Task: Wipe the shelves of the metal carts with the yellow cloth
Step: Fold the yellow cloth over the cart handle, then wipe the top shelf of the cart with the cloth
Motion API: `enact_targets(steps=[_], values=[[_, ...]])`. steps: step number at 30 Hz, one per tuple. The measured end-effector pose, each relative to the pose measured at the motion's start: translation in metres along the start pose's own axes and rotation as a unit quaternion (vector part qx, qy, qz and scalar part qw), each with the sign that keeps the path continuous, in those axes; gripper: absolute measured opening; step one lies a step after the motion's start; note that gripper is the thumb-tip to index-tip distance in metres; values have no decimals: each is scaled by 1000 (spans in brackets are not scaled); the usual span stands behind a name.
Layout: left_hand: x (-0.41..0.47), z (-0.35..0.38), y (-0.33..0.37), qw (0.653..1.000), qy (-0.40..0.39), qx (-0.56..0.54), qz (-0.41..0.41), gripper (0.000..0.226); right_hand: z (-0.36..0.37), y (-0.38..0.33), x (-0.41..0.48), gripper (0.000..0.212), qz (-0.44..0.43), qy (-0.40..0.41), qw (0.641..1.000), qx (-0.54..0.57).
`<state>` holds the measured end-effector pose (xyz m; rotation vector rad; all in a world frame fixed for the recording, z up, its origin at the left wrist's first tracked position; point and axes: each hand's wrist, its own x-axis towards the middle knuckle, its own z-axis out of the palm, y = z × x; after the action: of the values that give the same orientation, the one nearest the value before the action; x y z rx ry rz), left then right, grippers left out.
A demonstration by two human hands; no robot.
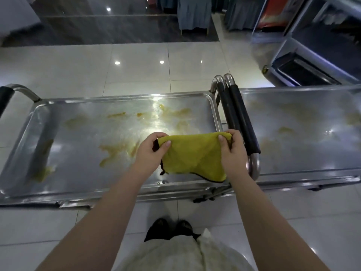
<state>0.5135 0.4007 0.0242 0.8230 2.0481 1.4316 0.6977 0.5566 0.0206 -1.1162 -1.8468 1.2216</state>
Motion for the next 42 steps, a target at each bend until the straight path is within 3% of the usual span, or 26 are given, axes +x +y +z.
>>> enact_targets(steps=[5,8,11,17,19,26,33,38,42], values=[[7,31,-47,994,5,-27,-105,12,24,32,9,10,89,-9,995,-39],[20,45,-78,988,-27,110,-101,29,36,58,23,38,161,-72,978,-109],[23,42,-107,942,-38,333,-33,42,49,76,20,53,141,-123,955,-228],[5,12,-151,860,-61,504,-55,57,107,96,-20,78,61,-278,833,-475],[10,4,-156,850,-56,520,-60,57,122,100,-22,81,48,-267,814,-513],[27,4,-170,834,-83,541,-71,61,124,119,-4,77,31,-270,799,-537],[30,-1,-173,840,-88,533,-50,60,92,127,49,77,122,-221,811,-528],[31,-8,-175,852,-91,514,-31,55,170,95,-4,79,-52,-343,770,-536],[33,-17,-174,861,-105,497,-19,60,192,87,-24,74,-54,-331,783,-524]])
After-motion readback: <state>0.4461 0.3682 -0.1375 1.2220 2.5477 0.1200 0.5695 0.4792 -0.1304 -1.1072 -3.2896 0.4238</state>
